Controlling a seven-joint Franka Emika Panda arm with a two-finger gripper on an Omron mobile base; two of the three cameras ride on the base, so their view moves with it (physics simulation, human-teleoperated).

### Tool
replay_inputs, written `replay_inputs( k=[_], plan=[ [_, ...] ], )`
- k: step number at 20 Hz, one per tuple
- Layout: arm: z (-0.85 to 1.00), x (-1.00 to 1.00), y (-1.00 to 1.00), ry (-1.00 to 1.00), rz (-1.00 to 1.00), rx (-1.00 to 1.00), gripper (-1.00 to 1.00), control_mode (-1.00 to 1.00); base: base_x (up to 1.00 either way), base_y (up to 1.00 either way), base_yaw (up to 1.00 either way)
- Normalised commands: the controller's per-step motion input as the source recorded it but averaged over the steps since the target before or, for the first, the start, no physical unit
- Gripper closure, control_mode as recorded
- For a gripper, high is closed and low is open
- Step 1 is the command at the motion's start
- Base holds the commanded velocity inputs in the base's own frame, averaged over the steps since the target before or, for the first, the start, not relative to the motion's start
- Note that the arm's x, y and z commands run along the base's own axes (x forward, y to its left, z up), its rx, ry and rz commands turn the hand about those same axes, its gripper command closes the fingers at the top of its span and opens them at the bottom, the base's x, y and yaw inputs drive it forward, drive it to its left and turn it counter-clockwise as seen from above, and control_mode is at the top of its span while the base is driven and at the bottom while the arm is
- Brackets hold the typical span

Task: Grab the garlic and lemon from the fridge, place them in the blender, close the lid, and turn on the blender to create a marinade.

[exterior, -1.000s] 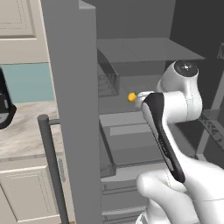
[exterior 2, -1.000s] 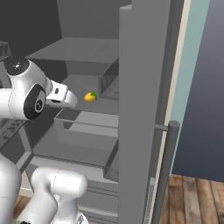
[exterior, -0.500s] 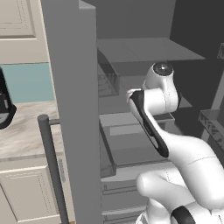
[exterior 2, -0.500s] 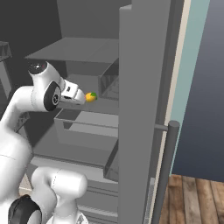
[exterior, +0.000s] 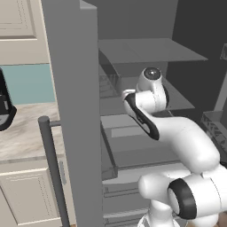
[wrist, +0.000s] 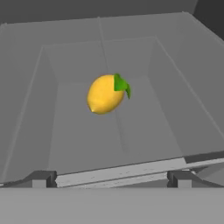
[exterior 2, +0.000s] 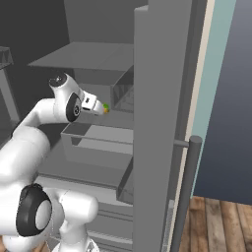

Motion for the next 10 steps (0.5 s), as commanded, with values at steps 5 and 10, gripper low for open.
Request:
replay_inputs(
  k=[5,10],
  plan=[
    [-0.24,0.72,0.00,0.02,-0.01,0.00,-1.00,-1.00,0.00,0.00,0.00],
    [-0.29,0.63,0.00,0.06,0.00,0.00,-1.00,-1.00,0.00,0.00,0.00]
  ],
)
